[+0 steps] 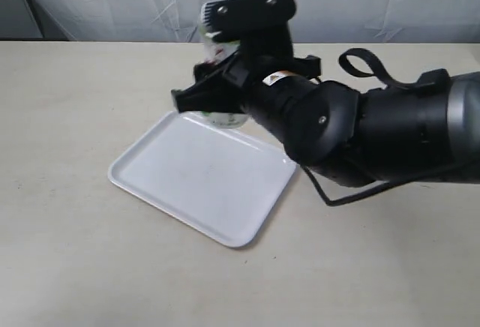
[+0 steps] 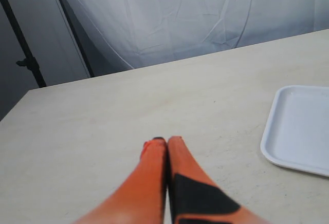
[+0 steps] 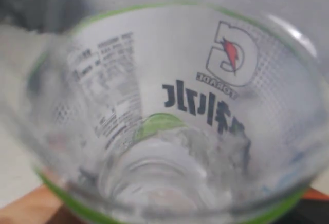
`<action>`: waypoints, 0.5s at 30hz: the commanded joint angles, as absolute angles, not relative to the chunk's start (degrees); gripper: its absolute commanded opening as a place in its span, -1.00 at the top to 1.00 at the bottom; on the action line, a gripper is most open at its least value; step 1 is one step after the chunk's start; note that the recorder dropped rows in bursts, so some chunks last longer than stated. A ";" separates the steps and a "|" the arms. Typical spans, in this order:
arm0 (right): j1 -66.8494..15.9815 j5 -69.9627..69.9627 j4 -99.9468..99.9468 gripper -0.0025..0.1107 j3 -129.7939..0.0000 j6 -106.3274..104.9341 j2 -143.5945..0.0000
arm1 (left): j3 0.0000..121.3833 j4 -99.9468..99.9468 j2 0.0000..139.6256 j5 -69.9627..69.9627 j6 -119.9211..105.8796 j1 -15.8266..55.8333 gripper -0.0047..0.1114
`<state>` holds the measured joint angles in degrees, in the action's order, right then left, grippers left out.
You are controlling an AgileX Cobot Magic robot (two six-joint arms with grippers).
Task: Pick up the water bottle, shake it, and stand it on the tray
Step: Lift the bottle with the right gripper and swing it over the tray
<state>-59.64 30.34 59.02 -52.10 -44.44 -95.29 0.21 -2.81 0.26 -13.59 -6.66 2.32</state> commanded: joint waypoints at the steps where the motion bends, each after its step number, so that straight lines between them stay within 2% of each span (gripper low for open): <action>1: -59.41 15.92 45.73 0.97 -53.13 -46.68 -94.00 | 0.00 -2.53 0.00 -13.68 -6.48 2.34 0.91; 3: -59.41 11.16 39.05 0.97 -53.31 -46.68 -93.88 | 0.00 -2.53 0.00 -13.68 -6.48 2.34 0.91; 7: -56.64 33.80 66.80 0.97 -51.74 -46.37 -93.67 | 0.00 -2.53 0.00 -13.68 -6.48 2.34 0.91; 9: -56.76 28.15 57.49 0.97 -51.85 -43.63 -93.56 | 0.00 -2.53 0.00 -13.68 -6.48 2.34 0.91; 11: -57.32 16.14 35.15 0.97 -52.68 -38.90 -93.10 | 0.00 -2.53 0.00 -13.68 -6.48 2.34 0.91; 12: -57.43 15.93 31.38 0.97 -52.69 -36.06 -92.82 | 0.00 -2.53 0.00 -13.68 -6.48 2.34 0.91; 13: -57.43 19.53 33.44 0.97 -52.13 -32.87 -92.67 | 0.00 -2.53 0.00 -13.68 -6.48 2.34 0.91; 15: -56.96 33.50 49.65 0.97 -50.98 -31.80 -92.53 | 0.00 -2.53 0.00 -13.68 -6.48 2.34 0.91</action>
